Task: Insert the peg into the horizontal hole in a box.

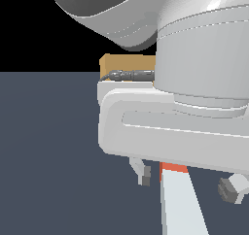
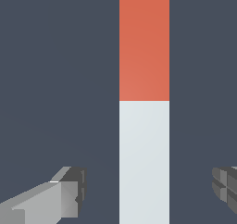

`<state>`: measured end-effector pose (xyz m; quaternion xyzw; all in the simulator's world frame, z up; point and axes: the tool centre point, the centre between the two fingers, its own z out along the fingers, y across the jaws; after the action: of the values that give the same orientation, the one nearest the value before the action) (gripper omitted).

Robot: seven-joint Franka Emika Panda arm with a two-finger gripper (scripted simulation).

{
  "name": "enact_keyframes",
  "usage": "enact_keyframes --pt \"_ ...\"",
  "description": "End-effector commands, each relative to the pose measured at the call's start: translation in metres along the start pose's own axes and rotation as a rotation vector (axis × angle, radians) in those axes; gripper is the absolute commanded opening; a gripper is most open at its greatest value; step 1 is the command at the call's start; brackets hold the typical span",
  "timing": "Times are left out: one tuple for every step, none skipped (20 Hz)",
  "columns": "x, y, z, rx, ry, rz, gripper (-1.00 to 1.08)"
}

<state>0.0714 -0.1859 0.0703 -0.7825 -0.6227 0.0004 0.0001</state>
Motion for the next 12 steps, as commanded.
enact_keyframes --pt "0.000 0.000 0.001 0.000 0.000 0.000 1.00" --pt "0.000 0.000 0.004 0.000 0.000 0.000 1.00" --pt "0.000 0.000 0.006 0.000 0.000 0.000 1.00" --pt "0.000 0.000 0.010 0.000 0.000 0.000 1.00" --pt "0.000 0.000 0.015 0.000 0.000 0.000 1.00" --pt "0.000 0.000 0.020 0.000 0.000 0.000 1.00" --pt "0.000 0.000 0.026 0.000 0.000 0.000 1.00" --pt "0.000 0.000 0.032 0.000 0.001 0.000 1.00" --pt "0.000 -0.001 0.037 0.000 0.001 0.000 1.00" --pt "0.000 -0.001 0.042 0.000 0.001 0.000 1.00" --pt "0.000 -0.001 0.045 0.000 0.001 0.000 1.00" --pt "0.000 -0.001 0.048 0.000 0.001 0.000 1.00"
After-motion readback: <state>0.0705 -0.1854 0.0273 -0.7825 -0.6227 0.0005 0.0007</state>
